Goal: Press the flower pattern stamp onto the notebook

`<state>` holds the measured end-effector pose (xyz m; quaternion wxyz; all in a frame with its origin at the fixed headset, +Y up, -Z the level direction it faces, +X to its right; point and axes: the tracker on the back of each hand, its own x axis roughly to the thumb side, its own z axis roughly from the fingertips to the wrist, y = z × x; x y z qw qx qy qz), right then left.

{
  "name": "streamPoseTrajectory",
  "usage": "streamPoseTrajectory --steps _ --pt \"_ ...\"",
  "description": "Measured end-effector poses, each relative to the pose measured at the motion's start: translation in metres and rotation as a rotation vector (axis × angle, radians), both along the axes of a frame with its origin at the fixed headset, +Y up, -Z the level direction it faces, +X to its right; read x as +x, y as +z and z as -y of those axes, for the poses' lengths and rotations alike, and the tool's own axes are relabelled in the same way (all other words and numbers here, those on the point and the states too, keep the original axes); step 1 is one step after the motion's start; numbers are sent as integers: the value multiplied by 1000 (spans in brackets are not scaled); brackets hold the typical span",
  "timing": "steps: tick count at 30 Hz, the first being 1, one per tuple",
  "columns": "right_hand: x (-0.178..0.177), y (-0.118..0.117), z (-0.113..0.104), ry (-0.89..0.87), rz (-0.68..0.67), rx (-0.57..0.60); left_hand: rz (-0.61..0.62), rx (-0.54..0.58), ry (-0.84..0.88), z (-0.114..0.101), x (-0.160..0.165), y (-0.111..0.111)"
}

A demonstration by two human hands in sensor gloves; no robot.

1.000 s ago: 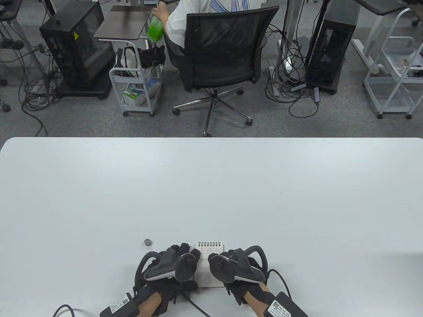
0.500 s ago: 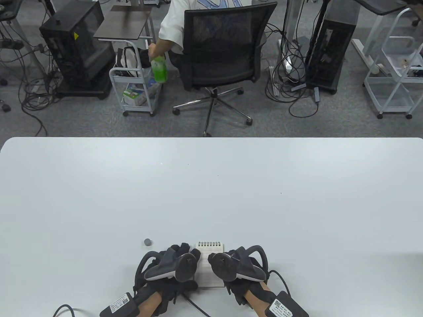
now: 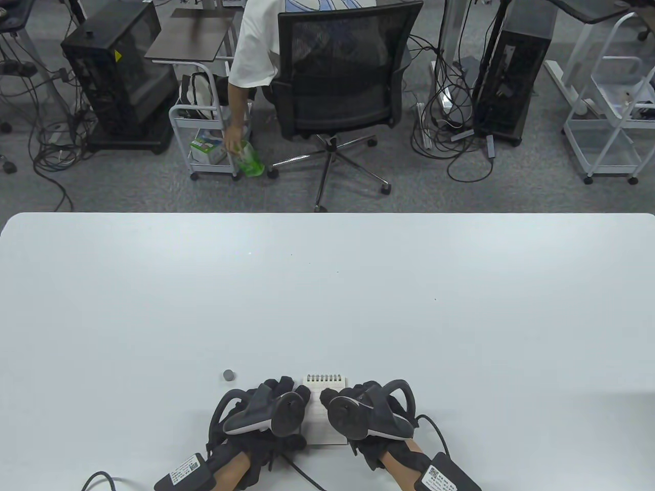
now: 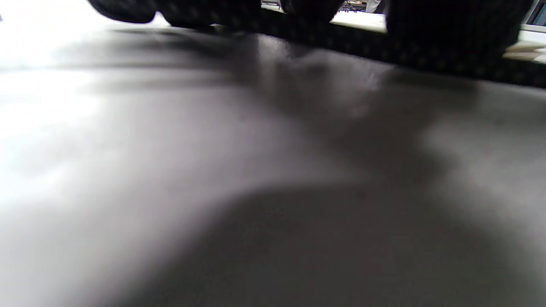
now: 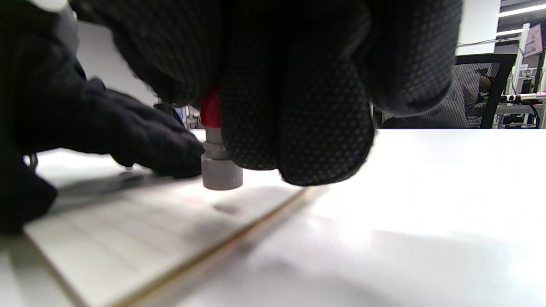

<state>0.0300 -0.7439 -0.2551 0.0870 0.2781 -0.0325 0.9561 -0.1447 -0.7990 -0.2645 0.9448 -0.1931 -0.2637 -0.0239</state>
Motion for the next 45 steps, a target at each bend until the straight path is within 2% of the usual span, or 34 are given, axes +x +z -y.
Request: streamPoseTrajectory --steps 6,15,45 --pt "-13 4 -3 -52 -51 -7 1 -2 -1 0 0 0" --pt "-31 5 5 -18 -96 -44 1 -2 -1 0 0 0" --pt "-49 8 13 69 -105 -29 2 -4 -6 0 0 0"
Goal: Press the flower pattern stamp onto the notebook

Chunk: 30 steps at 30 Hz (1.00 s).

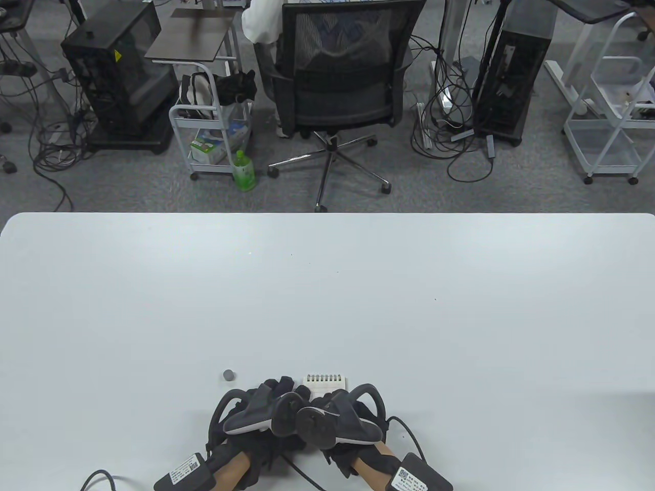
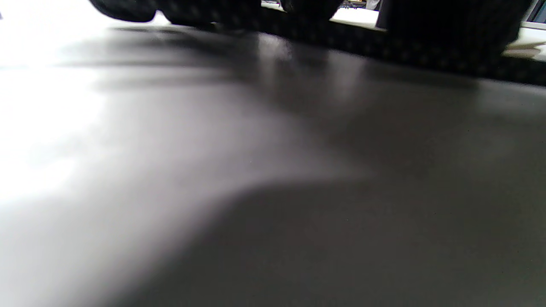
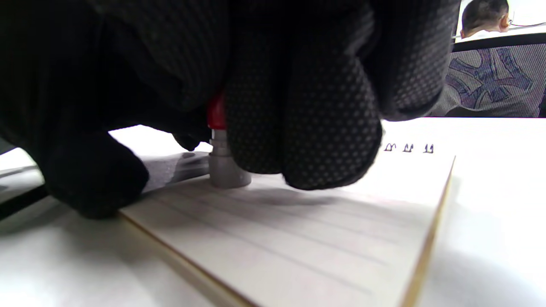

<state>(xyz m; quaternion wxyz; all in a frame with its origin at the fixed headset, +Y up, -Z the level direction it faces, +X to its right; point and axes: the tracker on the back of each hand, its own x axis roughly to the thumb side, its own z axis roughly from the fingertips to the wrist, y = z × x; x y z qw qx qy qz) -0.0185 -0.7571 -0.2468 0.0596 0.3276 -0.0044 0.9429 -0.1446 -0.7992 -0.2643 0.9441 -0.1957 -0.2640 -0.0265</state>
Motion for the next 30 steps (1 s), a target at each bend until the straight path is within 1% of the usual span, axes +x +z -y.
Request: streamPoseTrajectory --steps 3,7,13,15,19,27,30 --pt "0 1 1 -7 9 -1 1 -3 -2 -1 1 -1" --pt "0 0 1 -9 30 -36 3 1 0 -1 1 0" --pt "0 0 3 -18 41 -33 3 2 -1 0 1 0" --pt "1 -1 3 -25 47 -49 3 1 -1 0 1 0" --pt "0 -2 3 -30 50 -70 5 2 -2 0 1 0" --pt "1 -3 5 -37 45 -70 11 4 -2 -1 1 -1" --pt "3 -5 5 -51 45 -92 12 4 0 -1 0 -1"
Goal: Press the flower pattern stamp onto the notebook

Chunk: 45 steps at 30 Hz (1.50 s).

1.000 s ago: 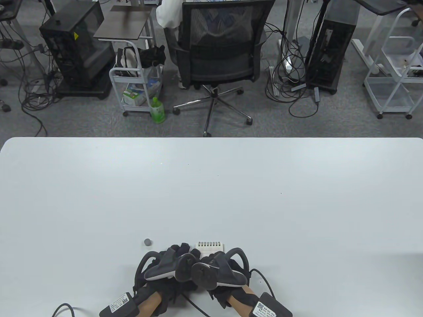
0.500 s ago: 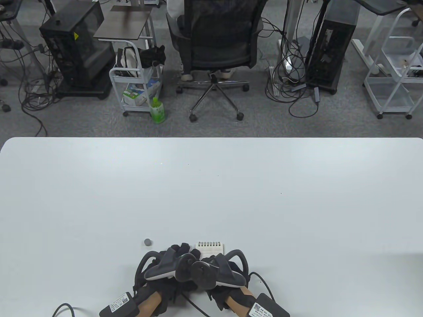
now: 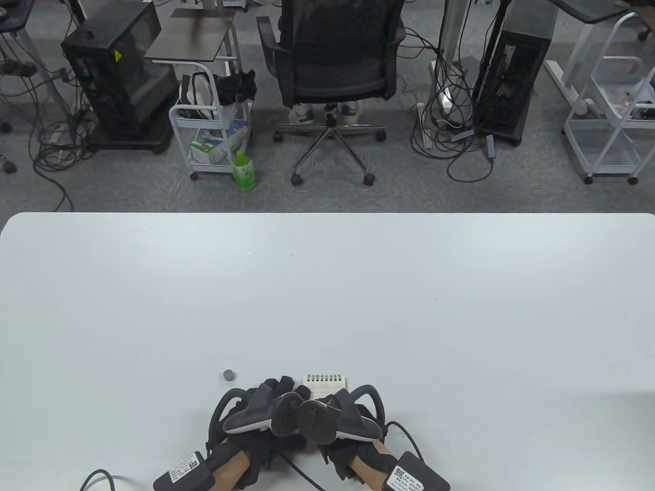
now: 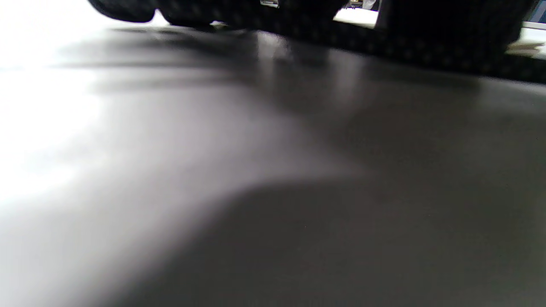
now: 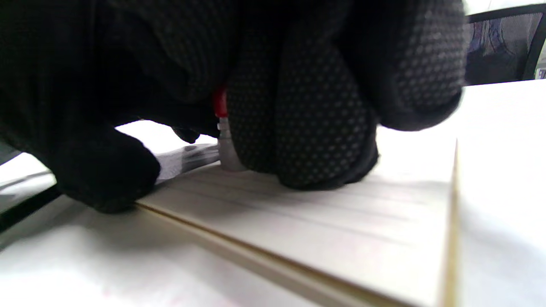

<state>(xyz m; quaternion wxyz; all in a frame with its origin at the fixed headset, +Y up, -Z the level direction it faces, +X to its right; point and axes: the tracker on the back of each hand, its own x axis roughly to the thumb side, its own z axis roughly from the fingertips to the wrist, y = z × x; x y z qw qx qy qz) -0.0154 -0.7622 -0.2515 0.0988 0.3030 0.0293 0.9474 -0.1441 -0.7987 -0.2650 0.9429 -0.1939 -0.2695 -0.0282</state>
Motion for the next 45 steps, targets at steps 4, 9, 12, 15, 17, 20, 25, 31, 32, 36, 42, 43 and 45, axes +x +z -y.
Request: streamPoseTrajectory --steps 4,9,12,15,17,20,25,31,32,36,42,43,45 --pt "1 0 -1 -1 -10 21 -5 0 6 0 0 0" --pt "10 -2 -8 -35 -20 59 -9 -2 15 0 -1 0" --pt "21 -5 -17 -99 2 47 -9 -3 15 0 -1 -1" --pt "34 -8 -22 -114 20 48 -9 -5 13 0 -1 0" --pt "42 -9 -22 -109 29 47 -9 -6 13 0 -1 0" --pt "46 -9 -19 -98 21 21 -10 -6 12 0 -1 0" --pt "42 -9 -13 -57 6 21 -11 -7 11 0 -1 0" --pt "38 -7 -9 -25 -8 27 -11 -8 14 0 -2 0" --pt "38 -7 -8 -26 -12 20 -11 -8 14 0 -2 0" --pt "37 -7 -7 -25 -15 15 -11 -8 14 0 -2 0" --pt "35 -7 -5 -13 -19 19 -11 -8 14 0 -2 0" --pt "35 -7 -5 -15 -20 17 -11 -8 14 0 -2 0" --pt "35 -7 -5 -17 -22 13 -11 -8 14 0 -2 0"
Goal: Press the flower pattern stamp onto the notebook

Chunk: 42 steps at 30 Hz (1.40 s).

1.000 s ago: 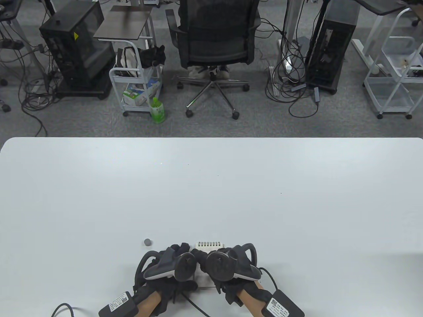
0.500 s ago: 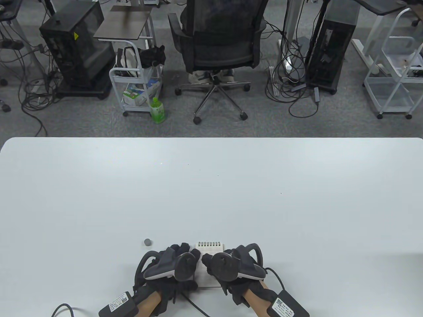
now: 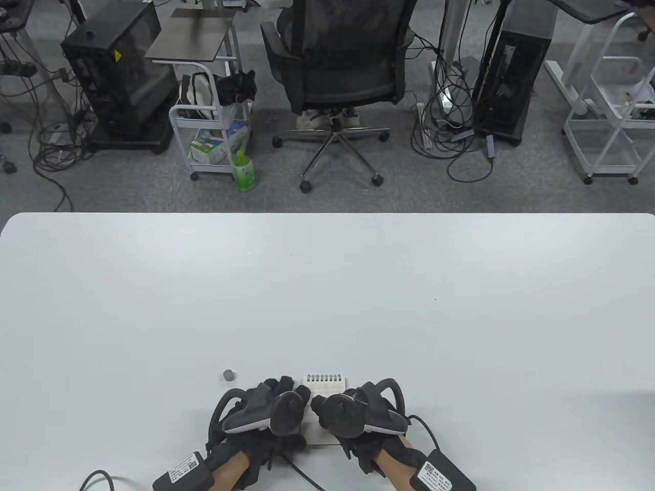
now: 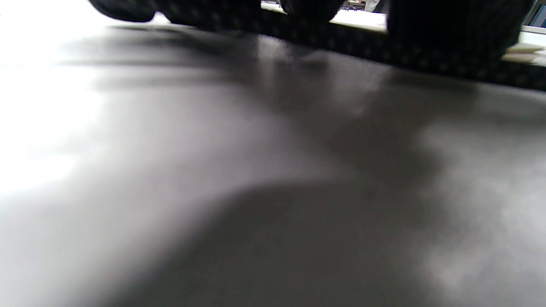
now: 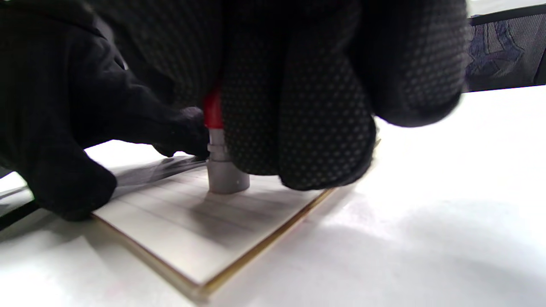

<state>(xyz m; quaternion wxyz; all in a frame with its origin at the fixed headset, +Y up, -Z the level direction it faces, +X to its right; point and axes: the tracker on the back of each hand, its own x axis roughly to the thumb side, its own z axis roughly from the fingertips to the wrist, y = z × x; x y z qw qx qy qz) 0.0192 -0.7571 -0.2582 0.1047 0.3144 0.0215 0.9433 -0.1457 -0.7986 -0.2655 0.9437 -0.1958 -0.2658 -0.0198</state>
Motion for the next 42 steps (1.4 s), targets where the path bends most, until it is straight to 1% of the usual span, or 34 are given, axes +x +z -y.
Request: streamPoseTrajectory --steps 6,10,15,30,36,38,42 --pt "-3 2 2 9 -10 1 0 0 0 0 0 0" --pt "-6 5 4 44 -25 38 -1 -1 -3 0 0 0" --pt "-5 2 5 18 -19 -3 -2 -1 -3 0 0 0" --pt "-7 5 9 16 -20 28 -4 -2 -3 0 0 0" --pt "-6 5 9 13 0 6 -5 -4 -5 0 0 1" --pt "-6 4 9 21 5 -18 -5 -5 -3 0 0 1" --pt "-5 4 10 18 6 -7 -6 -5 -4 0 0 1"
